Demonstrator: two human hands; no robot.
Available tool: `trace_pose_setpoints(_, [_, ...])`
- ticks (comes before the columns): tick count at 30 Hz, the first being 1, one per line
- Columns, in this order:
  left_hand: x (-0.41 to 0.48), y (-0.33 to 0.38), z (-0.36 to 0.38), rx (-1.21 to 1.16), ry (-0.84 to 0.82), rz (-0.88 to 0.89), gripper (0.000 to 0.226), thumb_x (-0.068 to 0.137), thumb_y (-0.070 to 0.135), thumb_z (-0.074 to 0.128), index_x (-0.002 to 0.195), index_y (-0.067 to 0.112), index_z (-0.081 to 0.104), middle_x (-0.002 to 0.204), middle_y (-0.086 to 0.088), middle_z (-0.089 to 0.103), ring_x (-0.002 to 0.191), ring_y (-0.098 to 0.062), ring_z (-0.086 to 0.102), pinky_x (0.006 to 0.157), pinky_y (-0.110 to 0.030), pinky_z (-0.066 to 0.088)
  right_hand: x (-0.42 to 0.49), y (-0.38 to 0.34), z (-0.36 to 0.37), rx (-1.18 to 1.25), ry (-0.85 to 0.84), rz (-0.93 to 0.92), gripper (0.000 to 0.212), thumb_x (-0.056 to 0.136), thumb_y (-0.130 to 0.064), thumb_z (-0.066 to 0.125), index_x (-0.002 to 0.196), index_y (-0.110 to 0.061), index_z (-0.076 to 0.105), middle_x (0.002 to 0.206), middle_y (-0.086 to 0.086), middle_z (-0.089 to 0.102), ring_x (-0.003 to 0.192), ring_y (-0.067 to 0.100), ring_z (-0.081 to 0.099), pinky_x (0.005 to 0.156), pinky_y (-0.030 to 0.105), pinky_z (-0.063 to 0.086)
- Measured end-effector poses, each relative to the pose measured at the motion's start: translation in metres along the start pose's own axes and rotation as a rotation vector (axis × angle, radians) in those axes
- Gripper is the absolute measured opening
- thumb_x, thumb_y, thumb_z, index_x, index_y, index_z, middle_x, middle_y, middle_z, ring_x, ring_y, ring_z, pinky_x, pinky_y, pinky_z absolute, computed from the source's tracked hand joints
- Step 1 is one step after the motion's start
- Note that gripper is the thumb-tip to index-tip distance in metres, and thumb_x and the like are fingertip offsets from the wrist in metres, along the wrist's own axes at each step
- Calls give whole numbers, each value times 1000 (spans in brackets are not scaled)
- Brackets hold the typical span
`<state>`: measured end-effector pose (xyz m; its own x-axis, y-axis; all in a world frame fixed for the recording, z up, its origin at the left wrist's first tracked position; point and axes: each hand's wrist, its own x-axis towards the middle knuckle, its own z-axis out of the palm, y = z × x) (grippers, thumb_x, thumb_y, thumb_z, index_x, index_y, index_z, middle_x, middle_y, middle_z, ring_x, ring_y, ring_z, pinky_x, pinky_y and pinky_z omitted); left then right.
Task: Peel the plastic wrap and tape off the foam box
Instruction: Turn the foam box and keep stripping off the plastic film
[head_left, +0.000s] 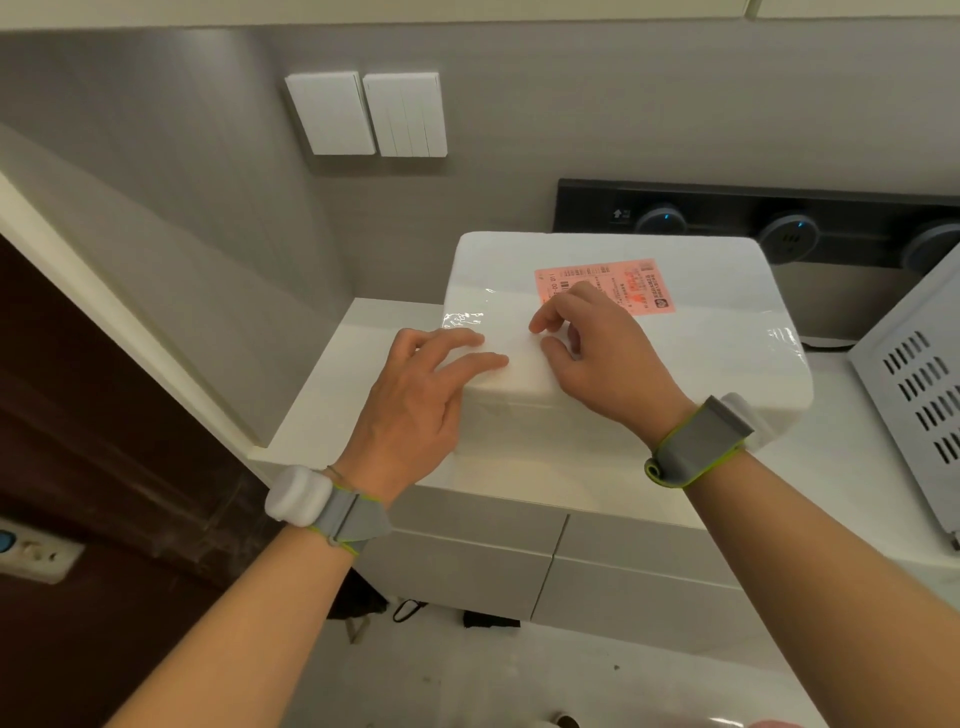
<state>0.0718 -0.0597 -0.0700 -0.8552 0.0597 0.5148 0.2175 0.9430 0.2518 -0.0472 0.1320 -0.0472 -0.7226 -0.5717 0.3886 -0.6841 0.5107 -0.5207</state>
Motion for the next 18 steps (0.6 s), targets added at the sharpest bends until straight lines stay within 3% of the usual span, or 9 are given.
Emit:
trace_pose_setpoints(3, [0,2,0,16,19,-6,43,93,4,47,125,28,63,135,6,54,115,-24,43,77,-38,54,1,0,-1,7,-2,-1,16,90,-9,61,104,-16,67,103,-4,54,71,-8,44,69,6,31])
trace_pose_setpoints(6, [-4,9,5,30,51,-46,35,92,25,52,127,30,59,137,9,51,124,-24,41,70,-37,56,4,0,-2,22,-4,0,17,90,-8,60,104,-14,67,102,-4,54,72,-7,43,68,10,31])
trace_pose_setpoints(10, [-9,23,25,25,58,-150,56,81,51,66,130,29,50,143,8,41,139,-25,29,86,-30,51,6,0,-1,26,-9,10,18,90,-7,59,104,-14,67,103,-1,55,72,-5,43,73,21,35])
trace_pose_setpoints(15, [-7,31,39,-44,128,-239,53,80,40,68,128,26,48,144,6,39,144,-25,22,100,-41,47,7,0,-3,26,-18,11,18,91,-8,58,106,-14,67,105,-1,55,73,-5,43,75,21,34])
trace_pose_setpoints(18, [-5,34,42,-55,153,-256,51,79,34,66,126,24,50,142,5,41,144,-26,23,104,-41,43,8,0,-4,14,-24,11,18,92,-8,58,107,-13,67,106,-1,55,74,-5,43,75,20,33])
